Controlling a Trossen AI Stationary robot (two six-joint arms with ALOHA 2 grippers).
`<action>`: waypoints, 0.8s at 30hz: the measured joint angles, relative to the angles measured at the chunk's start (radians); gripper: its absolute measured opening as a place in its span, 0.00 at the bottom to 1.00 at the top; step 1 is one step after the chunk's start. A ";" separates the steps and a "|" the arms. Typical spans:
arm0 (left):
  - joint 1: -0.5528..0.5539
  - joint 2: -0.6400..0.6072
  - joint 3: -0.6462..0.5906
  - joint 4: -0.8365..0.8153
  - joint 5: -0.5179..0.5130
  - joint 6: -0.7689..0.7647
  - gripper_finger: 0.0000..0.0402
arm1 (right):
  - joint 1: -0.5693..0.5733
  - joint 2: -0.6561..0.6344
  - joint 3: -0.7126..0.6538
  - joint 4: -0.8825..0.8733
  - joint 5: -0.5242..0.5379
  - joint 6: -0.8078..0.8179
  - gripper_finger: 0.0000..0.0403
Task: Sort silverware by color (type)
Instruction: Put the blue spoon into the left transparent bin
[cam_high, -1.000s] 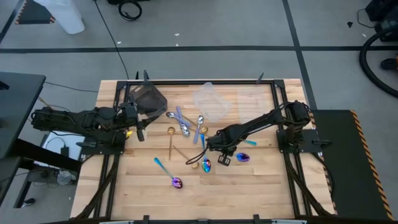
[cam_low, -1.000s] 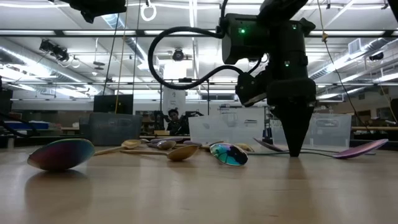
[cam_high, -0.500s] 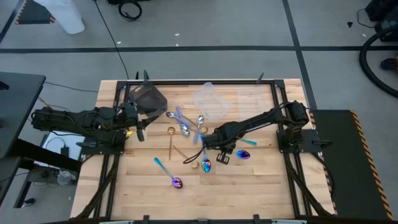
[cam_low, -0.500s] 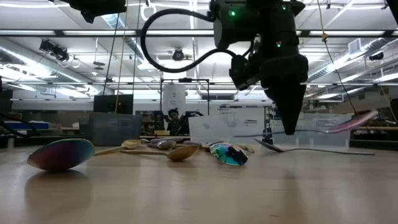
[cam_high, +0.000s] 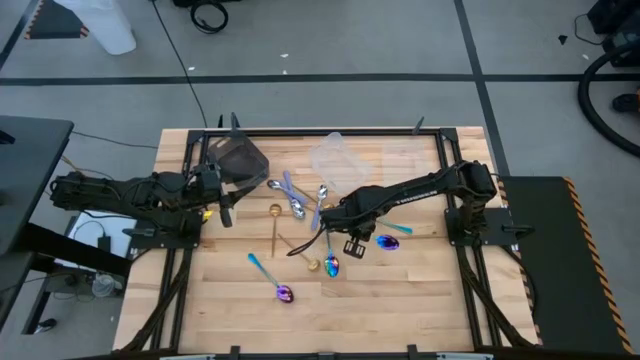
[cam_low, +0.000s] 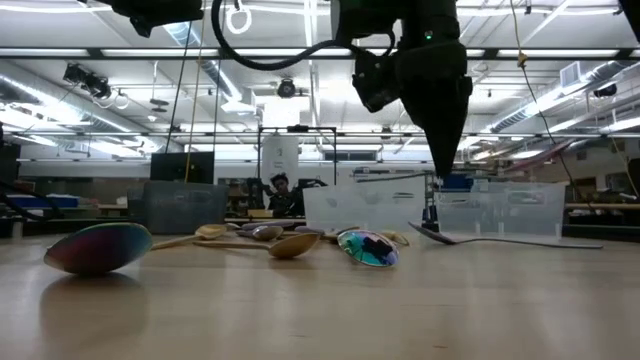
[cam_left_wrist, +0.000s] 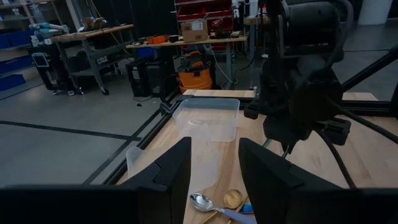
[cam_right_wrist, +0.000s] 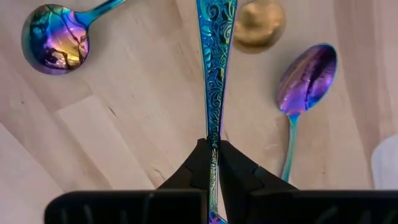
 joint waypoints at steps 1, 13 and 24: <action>0.000 0.000 0.000 0.000 0.000 0.000 0.35 | -0.003 0.000 0.009 -0.015 0.000 0.000 0.06; 0.000 0.000 0.000 -0.001 0.000 0.000 0.35 | -0.033 -0.001 0.143 -0.172 0.000 -0.017 0.06; 0.000 0.000 0.000 -0.001 0.000 0.002 0.35 | -0.051 -0.002 0.274 -0.271 0.000 -0.045 0.06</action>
